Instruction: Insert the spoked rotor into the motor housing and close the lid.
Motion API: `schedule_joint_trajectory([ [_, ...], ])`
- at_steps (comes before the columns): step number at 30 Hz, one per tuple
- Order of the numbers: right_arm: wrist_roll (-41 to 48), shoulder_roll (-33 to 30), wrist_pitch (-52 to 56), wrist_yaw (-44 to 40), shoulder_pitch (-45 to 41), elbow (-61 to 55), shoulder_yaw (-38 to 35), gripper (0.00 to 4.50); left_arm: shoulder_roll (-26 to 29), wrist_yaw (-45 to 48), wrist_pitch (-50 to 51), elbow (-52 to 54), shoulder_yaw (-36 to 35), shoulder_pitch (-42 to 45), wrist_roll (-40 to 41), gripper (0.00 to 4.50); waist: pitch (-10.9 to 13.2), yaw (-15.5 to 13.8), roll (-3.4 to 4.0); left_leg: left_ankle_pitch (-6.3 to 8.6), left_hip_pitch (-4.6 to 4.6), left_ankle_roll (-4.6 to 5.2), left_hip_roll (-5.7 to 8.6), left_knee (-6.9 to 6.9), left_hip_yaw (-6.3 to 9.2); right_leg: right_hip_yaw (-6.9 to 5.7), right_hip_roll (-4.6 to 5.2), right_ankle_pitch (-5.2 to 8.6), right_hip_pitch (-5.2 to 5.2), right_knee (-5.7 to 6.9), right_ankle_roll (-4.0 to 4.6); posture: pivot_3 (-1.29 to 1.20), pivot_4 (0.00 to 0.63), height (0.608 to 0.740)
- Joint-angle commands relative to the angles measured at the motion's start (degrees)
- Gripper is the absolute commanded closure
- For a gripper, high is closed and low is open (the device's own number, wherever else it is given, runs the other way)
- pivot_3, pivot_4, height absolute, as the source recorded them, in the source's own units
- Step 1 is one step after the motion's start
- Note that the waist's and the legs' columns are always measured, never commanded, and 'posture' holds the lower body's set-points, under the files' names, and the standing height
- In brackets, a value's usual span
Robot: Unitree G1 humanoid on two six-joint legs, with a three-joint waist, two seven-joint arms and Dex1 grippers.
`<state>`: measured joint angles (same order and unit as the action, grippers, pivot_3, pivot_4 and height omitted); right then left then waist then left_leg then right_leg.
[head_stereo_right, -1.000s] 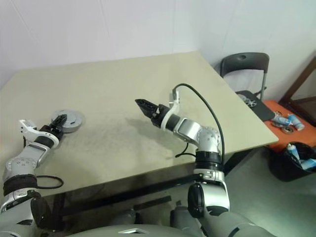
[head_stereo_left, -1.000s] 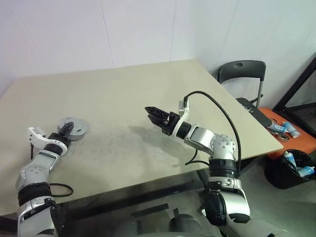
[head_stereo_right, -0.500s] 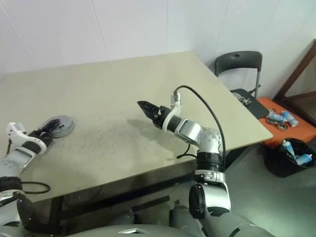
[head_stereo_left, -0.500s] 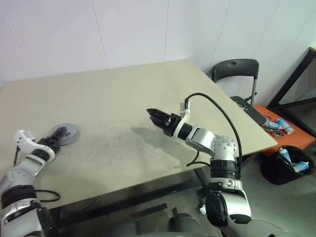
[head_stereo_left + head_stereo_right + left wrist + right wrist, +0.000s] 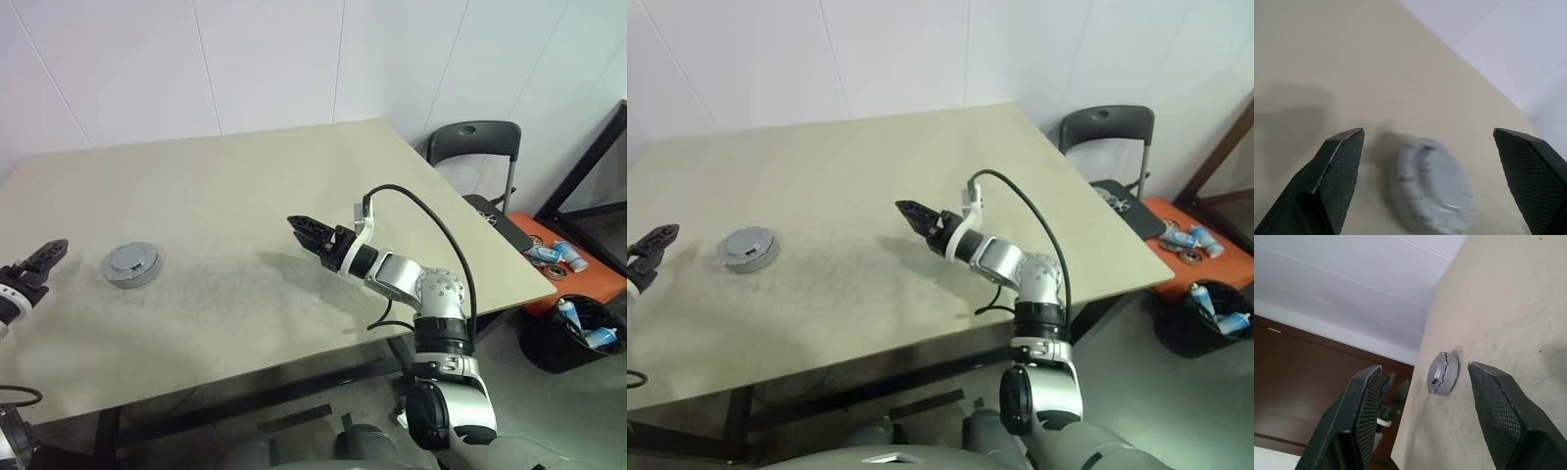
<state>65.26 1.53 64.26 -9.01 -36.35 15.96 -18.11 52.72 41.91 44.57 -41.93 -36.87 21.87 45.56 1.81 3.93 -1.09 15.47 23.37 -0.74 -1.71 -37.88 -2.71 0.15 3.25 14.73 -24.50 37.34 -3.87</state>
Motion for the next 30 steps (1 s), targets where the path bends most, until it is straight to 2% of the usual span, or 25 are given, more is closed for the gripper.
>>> schedule_joint_trajectory([
  [1, -1.53, -4.16, 0.96, -3.3, -0.95, -3.74, 1.52, 1.55, -2.65, 2.38, 8.14, 17.82, 3.91, -1.93, 4.32, 0.01, 0.01, 0.01, 0.04, 0.02, 0.01, -0.04, 0.06, 0.03, -0.03, -0.01, 0.1, 0.01, 0.0, -0.01, 0.03, 0.0, 0.0, 0.74],
  [3, -5.78, -8.99, 0.76, -6.82, -0.87, -5.71, 5.68, 1.55, -5.71, 1.36, 11.21, 27.5, 6.69, -2.92, 6.12, 0.01, 0.03, -0.05, 0.13, 0.03, 0.0, -0.04, 0.29, 0.22, -0.1, -0.02, 0.41, 0.06, 0.0, -0.11, 0.13, 0.0, 0.0, 0.74],
  [6, -11.28, -14.46, -1.35, -11.74, -0.45, -8.11, 10.82, 1.55, -9.5, -0.16, 14.03, 35.72, 10.34, -2.41, 7.08, 0.01, -0.03, 0.03, 0.04, 0.02, 0.0, -0.02, 0.38, 0.4, -0.16, -0.02, 0.51, 0.06, -0.02, -0.26, 0.11, 0.0, 0.0, 0.74],
  [10, -17.54, -19.35, -5.33, -16.41, -0.16, -9.93, 14.73, 1.55, -11.58, 1.33, 13.96, 40.32, 17.4, -2.25, 4.59, 0.01, 0.01, 0.17, 0.15, -0.12, -0.05, 0.12, 0.32, 0.69, -0.18, -0.02, 0.32, 0.01, -0.19, -0.24, 0.03, 0.0, 0.0, 0.74],
  [13, -23.26, -22.08, -9.46, -18.11, 1.31, -11.28, 17.68, 1.55, -13.16, 0.84, 11.18, 39.48, 22.25, -1.77, 0.3, 0.01, 0.01, -0.04, 0.21, -0.14, -0.06, 0.13, 0.26, 0.72, -0.18, -0.04, 0.15, 0.05, -0.22, -0.21, 0.08, 0.0, 0.0, 0.74],
  [16, -26.08, -23.22, -11.4, -18.74, 2.76, -12.31, 18.1, 1.55, -13.75, 1.77, 7.69, 40.61, 26.89, -2.23, -3.98, 0.01, 0.01, -0.22, 0.2, -0.15, -0.06, 0.14, 0.27, 0.57, -0.19, -0.07, 0.09, 0.04, -0.14, -0.19, 0.06, 0.0, 0.0, 0.74],
  [19, -26.17, -23.42, -10.86, -19.15, 4.54, -14.73, 17.27, 1.55, -14.47, 3.54, 6.34, 42.79, 28.91, -3.06, -4.74, 0.01, 0.02, -0.39, 0.18, -0.15, -0.06, 0.16, 0.28, 0.41, -0.21, -0.08, 0.02, 0.03, -0.05, -0.18, 0.01, 0.0, 0.0, 0.74],
  [23, -27.03, -24.04, -9.58, -19.7, 6.17, -17.86, 18.26, 1.55, -14.01, 7.74, 6.9, 45.67, 28.95, -4.6, -2.56, 0.01, 0.02, -0.71, 0.18, -0.15, -0.06, 0.17, 0.19, 0.3, -0.2, -0.09, -0.23, 0.01, -0.01, -0.15, -0.03, 0.0, 0.0, 0.74],
  [30, -27.37, -24.22, -8.72, -21.81, 4.97, -18.18, 18.38, 1.55, -13.99, 9.27, 6.67, 43.42, 28.08, -3.61, -3.72, 0.01, 0.02, -1.42, 0.18, -0.15, -0.14, 0.17, -0.04, -0.1, -0.17, -0.12, -0.67, 0.02, 0.12, 0.0, -0.02, 0.0, 0.0, 0.74],
])
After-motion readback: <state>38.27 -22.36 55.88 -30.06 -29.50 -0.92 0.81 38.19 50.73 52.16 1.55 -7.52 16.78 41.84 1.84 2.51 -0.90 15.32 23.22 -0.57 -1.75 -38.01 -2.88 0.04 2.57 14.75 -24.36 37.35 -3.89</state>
